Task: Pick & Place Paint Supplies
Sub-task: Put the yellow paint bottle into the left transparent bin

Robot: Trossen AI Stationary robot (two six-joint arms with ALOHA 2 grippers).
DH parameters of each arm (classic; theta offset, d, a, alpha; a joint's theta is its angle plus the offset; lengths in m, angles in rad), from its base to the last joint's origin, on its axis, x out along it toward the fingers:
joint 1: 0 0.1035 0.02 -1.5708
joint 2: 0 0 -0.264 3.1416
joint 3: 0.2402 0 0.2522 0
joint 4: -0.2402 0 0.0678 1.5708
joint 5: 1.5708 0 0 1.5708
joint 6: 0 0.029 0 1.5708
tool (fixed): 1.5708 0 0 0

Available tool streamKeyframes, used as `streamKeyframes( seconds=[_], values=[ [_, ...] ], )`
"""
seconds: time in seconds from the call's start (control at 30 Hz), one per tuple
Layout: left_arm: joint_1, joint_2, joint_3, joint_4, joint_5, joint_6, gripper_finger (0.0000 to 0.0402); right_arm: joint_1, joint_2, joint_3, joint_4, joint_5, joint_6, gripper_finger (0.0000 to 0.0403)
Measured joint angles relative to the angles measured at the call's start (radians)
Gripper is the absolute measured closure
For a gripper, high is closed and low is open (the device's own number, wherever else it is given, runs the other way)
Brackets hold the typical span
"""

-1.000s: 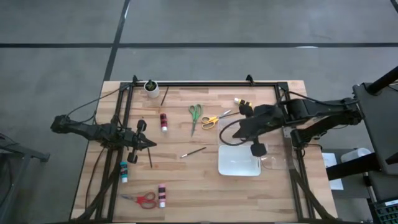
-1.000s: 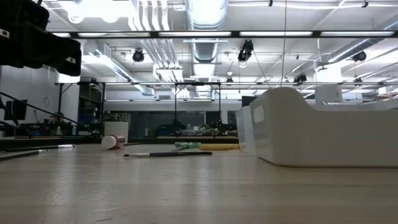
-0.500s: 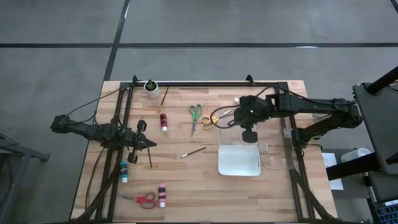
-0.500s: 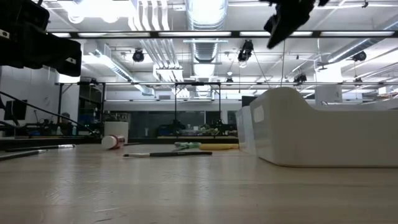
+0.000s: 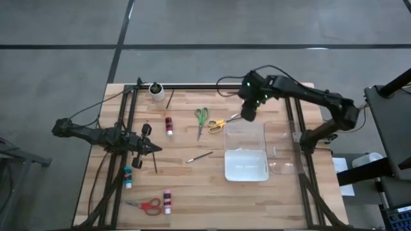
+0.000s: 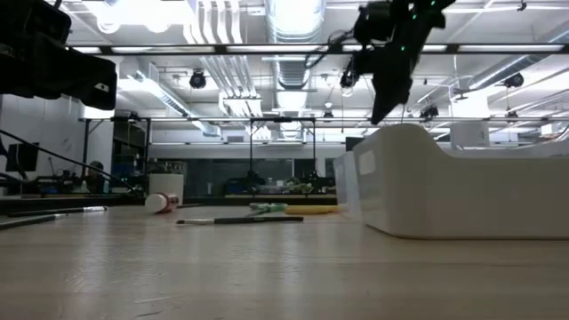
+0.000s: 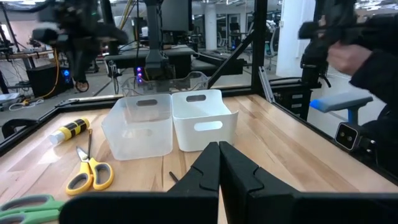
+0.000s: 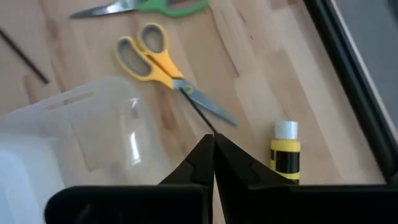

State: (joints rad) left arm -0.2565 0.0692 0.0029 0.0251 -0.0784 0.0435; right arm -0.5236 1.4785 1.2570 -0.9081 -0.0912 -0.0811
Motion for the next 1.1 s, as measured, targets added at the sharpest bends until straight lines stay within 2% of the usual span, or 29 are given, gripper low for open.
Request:
streamKeyframes(
  seconds=[0.17, 0.27, 0.6, 0.8, 0.9, 1.1],
  values=[
    [0.0, 0.0, 0.0, 0.0, 0.0, 0.0, 0.0398, -0.095, 0.084, 0.041, -0.053, -0.093, -0.009, 0.0391],
    [0.0, 0.0, 0.0, 0.0, 0.0, 0.0, 0.0398, -0.114, 0.112, 0.06, -0.093, -0.095, -0.034, 0.037],
    [0.0, 0.0, 0.0, 0.0, 0.0, 0.0, 0.0398, -0.12, 0.187, 0.063, -0.098, 0.011, -0.076, 0.0219],
    [0.0, 0.0, 0.0, 0.0, 0.0, 0.0, 0.0398, -0.134, 0.251, 0.063, -0.084, 0.044, -0.082, 0.0155],
    [0.0, 0.0, 0.0, 0.0, 0.0, 0.0, 0.0398, -0.139, 0.281, 0.063, -0.058, 0.063, -0.093, 0.014],
    [0.0, 0.0, 0.0, 0.0, 0.0, 0.0, 0.0398, -0.148, 0.327, 0.063, -0.042, 0.08, -0.109, 0.0136]
  ],
)
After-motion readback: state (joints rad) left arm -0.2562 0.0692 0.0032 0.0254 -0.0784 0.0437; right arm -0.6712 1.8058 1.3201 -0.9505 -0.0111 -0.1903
